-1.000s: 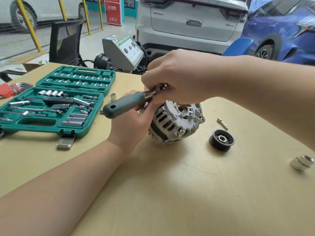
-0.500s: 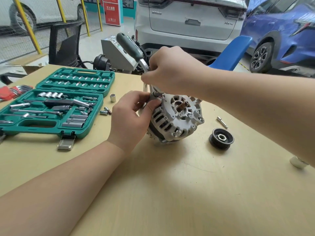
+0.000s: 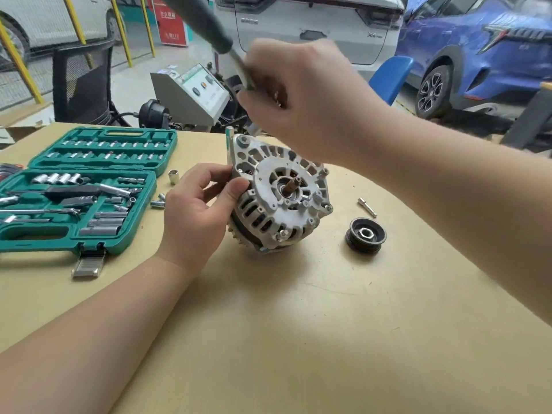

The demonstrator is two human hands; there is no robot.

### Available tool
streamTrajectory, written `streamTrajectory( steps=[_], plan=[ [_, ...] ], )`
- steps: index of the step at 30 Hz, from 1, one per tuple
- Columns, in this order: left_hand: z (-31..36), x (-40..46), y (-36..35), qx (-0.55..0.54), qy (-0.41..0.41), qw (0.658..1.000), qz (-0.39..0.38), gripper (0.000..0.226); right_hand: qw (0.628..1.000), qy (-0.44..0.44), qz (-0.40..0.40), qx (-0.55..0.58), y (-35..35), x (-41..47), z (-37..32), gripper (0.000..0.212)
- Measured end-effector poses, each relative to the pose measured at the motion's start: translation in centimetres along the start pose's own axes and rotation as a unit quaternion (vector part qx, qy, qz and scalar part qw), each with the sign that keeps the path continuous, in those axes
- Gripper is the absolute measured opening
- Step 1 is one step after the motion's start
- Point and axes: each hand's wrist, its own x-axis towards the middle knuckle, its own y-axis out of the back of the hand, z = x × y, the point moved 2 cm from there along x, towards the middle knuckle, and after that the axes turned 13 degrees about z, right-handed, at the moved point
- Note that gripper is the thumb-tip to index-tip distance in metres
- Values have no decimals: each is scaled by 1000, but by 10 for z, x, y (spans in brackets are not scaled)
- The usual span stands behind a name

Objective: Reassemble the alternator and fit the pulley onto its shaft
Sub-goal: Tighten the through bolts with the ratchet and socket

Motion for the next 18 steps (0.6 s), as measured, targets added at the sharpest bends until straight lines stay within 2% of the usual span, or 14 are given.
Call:
streamTrajectory(
  steps=[3,4,6,8,9,11,13,15,17,18],
  plan=[
    [2,0,0,-5,9,1000,-1,17,977,-175,68,97,8,-38,31,13],
    [2,-1,-1,-6,11,1000,0,20,953,-252,88,143,7,-57,42,11],
    [2,-3,-2,4,15,1000,0,27,875,-396,141,242,-1,-94,58,10],
    [4,-7,-7,-2,47,999,-3,33,807,-486,184,280,-9,-127,72,15],
    [3,-10,-9,-17,68,998,-2,35,790,-511,185,283,-13,-142,77,16],
    [2,-12,-10,-36,83,996,6,32,782,-539,141,280,-20,-163,85,13],
    [1,-13,-5,-31,76,997,13,22,791,-540,59,282,-25,-175,91,18],
    [-1,-16,1,-36,81,996,14,17,814,-506,-20,286,-29,-180,92,23],
    [-4,-17,9,-55,93,994,8,15,823,-478,-60,300,-32,-180,88,19],
    [-6,-18,13,-61,96,994,3,16,828,-466,-67,306,-33,-179,85,26]
  ],
)
